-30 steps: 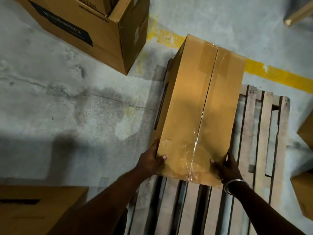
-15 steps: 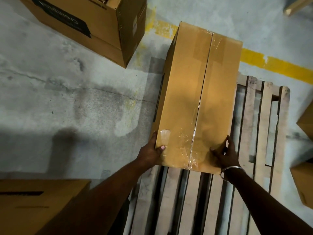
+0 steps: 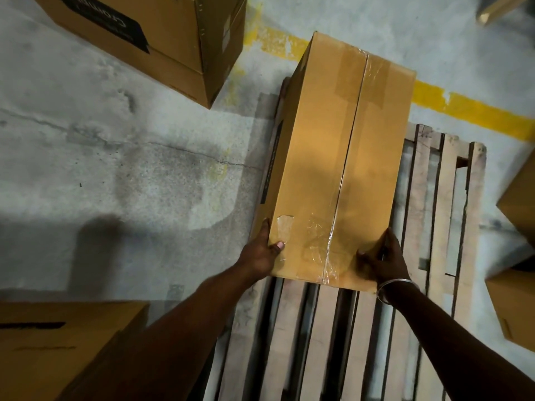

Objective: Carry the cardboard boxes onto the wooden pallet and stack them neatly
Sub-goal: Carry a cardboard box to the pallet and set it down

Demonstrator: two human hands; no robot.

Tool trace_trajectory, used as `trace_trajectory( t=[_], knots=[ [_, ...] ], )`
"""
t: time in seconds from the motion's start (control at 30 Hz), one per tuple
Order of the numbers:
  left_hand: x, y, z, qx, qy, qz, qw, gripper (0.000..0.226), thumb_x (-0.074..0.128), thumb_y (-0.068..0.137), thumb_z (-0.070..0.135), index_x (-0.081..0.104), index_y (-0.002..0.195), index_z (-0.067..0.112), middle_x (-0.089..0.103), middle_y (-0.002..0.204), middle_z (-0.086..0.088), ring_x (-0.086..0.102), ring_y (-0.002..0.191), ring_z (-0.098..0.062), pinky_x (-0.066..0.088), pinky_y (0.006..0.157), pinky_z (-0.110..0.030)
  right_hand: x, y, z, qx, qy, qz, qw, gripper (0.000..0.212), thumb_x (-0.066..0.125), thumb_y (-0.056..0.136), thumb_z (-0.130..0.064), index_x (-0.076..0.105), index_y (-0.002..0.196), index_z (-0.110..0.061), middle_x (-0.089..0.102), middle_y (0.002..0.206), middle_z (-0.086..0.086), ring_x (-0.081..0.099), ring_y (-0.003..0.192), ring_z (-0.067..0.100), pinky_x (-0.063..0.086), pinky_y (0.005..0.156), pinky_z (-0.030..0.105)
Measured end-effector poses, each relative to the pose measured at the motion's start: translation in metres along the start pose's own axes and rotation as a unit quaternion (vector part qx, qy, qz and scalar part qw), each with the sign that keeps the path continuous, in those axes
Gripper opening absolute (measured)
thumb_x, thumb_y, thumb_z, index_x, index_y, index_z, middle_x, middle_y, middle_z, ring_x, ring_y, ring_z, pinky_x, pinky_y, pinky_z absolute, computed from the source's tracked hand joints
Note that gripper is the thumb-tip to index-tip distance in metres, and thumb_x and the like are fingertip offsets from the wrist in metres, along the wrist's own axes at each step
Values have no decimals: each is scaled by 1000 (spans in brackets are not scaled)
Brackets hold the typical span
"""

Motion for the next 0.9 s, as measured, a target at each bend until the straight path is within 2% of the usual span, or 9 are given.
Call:
trace_trajectory(
  t=[0.13, 0.2, 0.47, 0.53, 0.6, 0.67, 0.73, 0.83, 0.9],
  knots=[
    [0, 3, -2, -7, 1, -13, 1000, 72, 51, 97, 45, 8, 155, 40, 46, 149, -2, 49, 131, -29, 41, 107, -36, 1, 0, 0, 1, -14, 2, 1000, 95, 74, 82, -3, 16, 156, -21, 29, 158, 5, 36, 136, 21, 38, 106, 37],
    [0, 3, -2, -10, -2, -21, 1000, 72, 51, 97, 46, 8, 154, 42, 47, 149, -2, 50, 130, -29, 41, 108, -39, 2, 2, 1, 8, -17, -1, 1000, 95, 74, 83, -5, 15, 156, -23, 27, 158, 4, 33, 140, 27, 37, 109, 41],
    [-2, -1, 3, -4, 3, -26, 1000, 80, 51, 88, 58, 8, 154, 42, 46, 149, 0, 50, 130, -28, 42, 108, -42, 2, 1, 1, 37, -87, -4, 996, 95, 73, 85, -12, 11, 156, -24, 32, 156, 10, 36, 138, 33, 39, 105, 45],
    [-5, -4, 7, -5, 8, -26, 1000, 73, 55, 91, 48, 18, 153, 38, 50, 145, 1, 52, 127, -26, 44, 105, -41, 2, -5, -5, 44, -134, 10, 990, 89, 74, 85, -16, 18, 153, -25, 43, 148, 16, 47, 128, 38, 44, 99, 45],
    [-12, -13, 15, -10, 16, -13, 1000, 55, 58, 94, 29, 38, 145, 30, 56, 139, -1, 56, 120, -25, 49, 100, -39, 4, -17, -14, 47, -153, 6, 987, 83, 76, 82, -20, 27, 149, -23, 50, 141, 17, 53, 120, 38, 47, 98, 47],
    [-18, -33, 30, -13, 37, -6, 999, 46, 57, 94, 21, 48, 139, 23, 57, 137, -3, 56, 120, -23, 46, 94, -27, 5, -36, -19, 79, -105, -7, 991, 79, 76, 82, -23, 33, 149, -20, 49, 143, 13, 51, 125, 35, 44, 103, 47],
    [-29, -63, 55, -5, 64, -4, 998, 46, 56, 96, 19, 47, 141, 16, 55, 138, -4, 51, 126, -22, 35, 90, -17, 2, -67, -28, 118, -41, -16, 992, 71, 73, 86, -19, 39, 147, -12, 51, 138, 11, 51, 124, 31, 43, 102, 38],
    [-50, -112, 94, 16, 104, 7, 994, 49, 56, 96, 25, 45, 143, 14, 52, 143, -6, 50, 130, -22, 36, 99, -21, -2, -124, -43, 156, 27, -30, 987, 58, 74, 85, -19, 52, 137, -9, 61, 121, 15, 57, 100, 25, 46, 89, 34],
    [-62, -152, 120, 26, 122, 11, 992, 49, 56, 96, 26, 46, 143, 16, 54, 142, -6, 52, 128, -22, 37, 101, -23, -11, -172, -53, 192, 76, -36, 978, 49, 73, 87, -18, 57, 132, -8, 64, 118, 18, 63, 98, 32, 48, 79, 33]
  ],
)
Point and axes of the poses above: each hand's wrist, its own y-axis towards the middle knuckle, its own x-axis out of the palm, z = x × y, the point moved 8 cm from there along y, towards the middle knuckle
